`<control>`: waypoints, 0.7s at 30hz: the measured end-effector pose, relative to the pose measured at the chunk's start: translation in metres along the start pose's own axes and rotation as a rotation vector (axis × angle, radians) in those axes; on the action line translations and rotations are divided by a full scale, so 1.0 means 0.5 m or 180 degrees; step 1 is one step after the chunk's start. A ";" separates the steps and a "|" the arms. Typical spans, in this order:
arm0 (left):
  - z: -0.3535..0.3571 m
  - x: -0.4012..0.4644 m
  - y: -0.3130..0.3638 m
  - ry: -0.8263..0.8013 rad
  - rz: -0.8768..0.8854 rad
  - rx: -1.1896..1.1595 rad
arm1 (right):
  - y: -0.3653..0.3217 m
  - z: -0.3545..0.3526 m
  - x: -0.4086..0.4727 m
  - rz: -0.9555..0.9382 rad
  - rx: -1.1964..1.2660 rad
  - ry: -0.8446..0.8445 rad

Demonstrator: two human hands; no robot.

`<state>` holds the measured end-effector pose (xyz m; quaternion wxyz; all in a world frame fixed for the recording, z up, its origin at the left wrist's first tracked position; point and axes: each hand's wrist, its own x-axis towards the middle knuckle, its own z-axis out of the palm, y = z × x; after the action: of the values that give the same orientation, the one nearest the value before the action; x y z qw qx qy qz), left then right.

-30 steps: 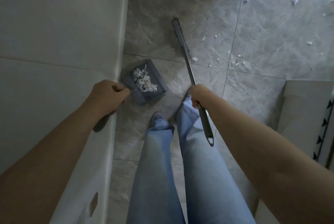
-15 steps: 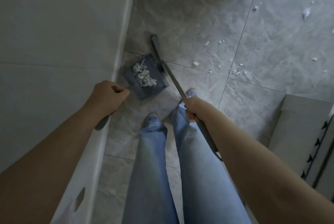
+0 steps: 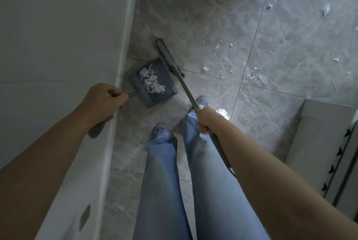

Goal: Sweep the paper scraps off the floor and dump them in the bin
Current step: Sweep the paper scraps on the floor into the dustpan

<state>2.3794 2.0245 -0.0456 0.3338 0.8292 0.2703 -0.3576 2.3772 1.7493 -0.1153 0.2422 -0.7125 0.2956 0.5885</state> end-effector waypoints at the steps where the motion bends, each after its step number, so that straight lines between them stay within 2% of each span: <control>1: 0.000 0.002 0.012 -0.0043 0.0011 0.0027 | 0.010 -0.010 -0.010 -0.0037 -0.0014 0.0045; 3: 0.004 0.007 0.045 -0.0141 0.0060 0.0097 | 0.041 -0.031 -0.020 -0.0061 -0.0117 0.0171; 6: 0.011 0.020 0.100 -0.0242 0.0240 0.0224 | 0.087 -0.086 -0.022 0.0140 0.0152 0.0392; 12: 0.031 0.054 0.187 -0.0318 0.0571 0.0548 | 0.171 -0.174 0.050 0.0999 0.0832 0.0661; 15: 0.060 0.069 0.233 -0.0339 0.0691 0.0510 | 0.180 -0.203 0.077 0.1167 0.0904 0.0520; 18: 0.101 0.082 0.283 -0.0372 0.0765 0.0500 | 0.155 -0.205 0.079 0.0763 0.0948 0.0290; 21: 0.131 0.092 0.326 -0.0351 0.0838 0.0553 | 0.138 -0.184 0.071 0.0685 0.0975 -0.0023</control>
<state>2.4917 1.8824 -0.0567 0.3192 0.8623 0.1087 -0.3778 2.3972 1.6319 -0.1326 0.2846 -0.6295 0.4554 0.5616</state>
